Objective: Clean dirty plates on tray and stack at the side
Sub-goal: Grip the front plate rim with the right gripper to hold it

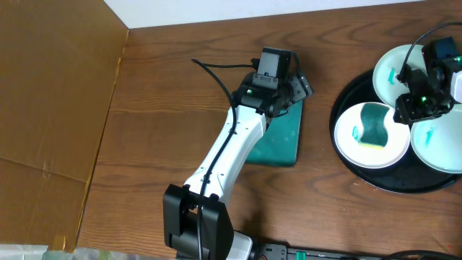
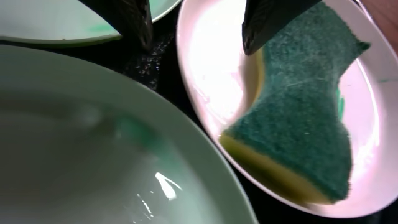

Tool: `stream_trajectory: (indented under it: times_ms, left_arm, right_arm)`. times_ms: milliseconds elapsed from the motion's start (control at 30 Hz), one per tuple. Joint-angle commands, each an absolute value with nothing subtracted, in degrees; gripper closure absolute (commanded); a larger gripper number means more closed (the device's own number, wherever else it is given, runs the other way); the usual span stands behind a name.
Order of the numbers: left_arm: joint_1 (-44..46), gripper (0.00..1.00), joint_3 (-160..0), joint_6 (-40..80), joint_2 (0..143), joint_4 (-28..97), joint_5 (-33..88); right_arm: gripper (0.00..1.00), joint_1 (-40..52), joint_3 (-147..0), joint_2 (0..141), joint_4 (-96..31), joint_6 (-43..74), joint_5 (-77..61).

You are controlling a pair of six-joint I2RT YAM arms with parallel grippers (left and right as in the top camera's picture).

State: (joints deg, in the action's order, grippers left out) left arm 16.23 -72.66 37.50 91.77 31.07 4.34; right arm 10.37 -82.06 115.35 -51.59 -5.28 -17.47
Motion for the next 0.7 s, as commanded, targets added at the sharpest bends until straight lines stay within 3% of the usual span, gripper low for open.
stream_trajectory:
  times_ms: [0,667]
  left_arm:
    - [16.1,0.21,-72.7,37.1,91.9,31.0,4.4]
    - [16.1,0.21,-72.7,37.1,91.9,31.3,4.4]
  right_arm:
    - [0.55,11.0,-82.4,117.1,-51.9,-6.3,-16.5]
    - [0.55,12.0,-80.5,117.4,-55.1,-2.2,-14.9]
